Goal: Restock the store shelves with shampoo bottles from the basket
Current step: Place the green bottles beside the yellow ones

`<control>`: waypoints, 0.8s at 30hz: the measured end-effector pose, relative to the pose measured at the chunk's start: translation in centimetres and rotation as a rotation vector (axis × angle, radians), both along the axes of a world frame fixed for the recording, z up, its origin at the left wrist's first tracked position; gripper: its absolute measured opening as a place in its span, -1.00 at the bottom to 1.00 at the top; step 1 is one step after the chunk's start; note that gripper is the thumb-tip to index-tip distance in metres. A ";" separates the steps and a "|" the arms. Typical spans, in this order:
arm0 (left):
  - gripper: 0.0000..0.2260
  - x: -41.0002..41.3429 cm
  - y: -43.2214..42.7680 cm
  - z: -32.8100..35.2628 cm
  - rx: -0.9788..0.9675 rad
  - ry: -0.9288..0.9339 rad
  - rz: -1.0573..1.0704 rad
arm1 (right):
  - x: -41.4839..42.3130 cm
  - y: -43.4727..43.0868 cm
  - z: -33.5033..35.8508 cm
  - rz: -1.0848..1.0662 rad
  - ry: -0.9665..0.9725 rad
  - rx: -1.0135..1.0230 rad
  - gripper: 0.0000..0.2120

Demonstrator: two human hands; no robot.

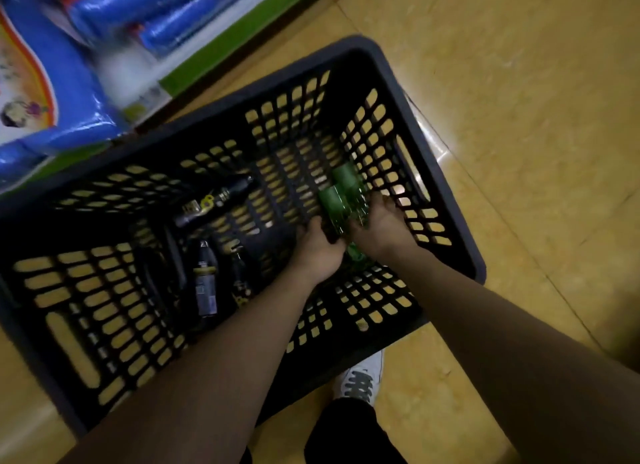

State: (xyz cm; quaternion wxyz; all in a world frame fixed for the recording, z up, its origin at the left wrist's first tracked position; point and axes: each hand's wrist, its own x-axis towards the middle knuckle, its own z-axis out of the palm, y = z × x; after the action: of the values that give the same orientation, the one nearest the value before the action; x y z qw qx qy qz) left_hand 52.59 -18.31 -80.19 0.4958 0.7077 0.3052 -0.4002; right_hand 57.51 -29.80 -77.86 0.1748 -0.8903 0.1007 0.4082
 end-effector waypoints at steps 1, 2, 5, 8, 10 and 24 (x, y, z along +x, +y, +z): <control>-0.47 0.1 -0.5 -0.9 0.005 0.002 -0.009 | 0.1 -0.1 -0.9 0.039 -0.003 -0.023 -0.33; -0.48 0.3 -1.0 -1.9 0.017 0.003 -0.014 | 0.2 -0.2 -1.9 0.085 -0.009 -0.044 -0.33; -0.47 0.9 -2.2 -4.4 0.064 0.011 0.010 | 0.4 0.0 -4.1 0.170 -0.010 -0.088 -0.29; -0.50 1.5 -2.8 -6.1 0.102 0.020 0.060 | 0.5 0.4 -5.7 0.189 -0.034 -0.133 -0.27; -0.55 1.7 -3.1 -6.7 0.109 0.029 0.087 | 0.7 0.6 -6.3 0.180 -0.054 -0.155 -0.26; -0.67 1.6 -2.4 -8.4 0.087 0.015 0.241 | 2.3 0.4 -8.6 0.012 0.044 -0.052 -0.42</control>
State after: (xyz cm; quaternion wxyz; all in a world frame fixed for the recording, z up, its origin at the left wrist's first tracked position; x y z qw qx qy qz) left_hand 54.17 -20.71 -88.54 0.5069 0.6837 0.4089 -0.3291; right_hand 59.84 -29.35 -86.48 0.1468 -0.8861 0.1099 0.4257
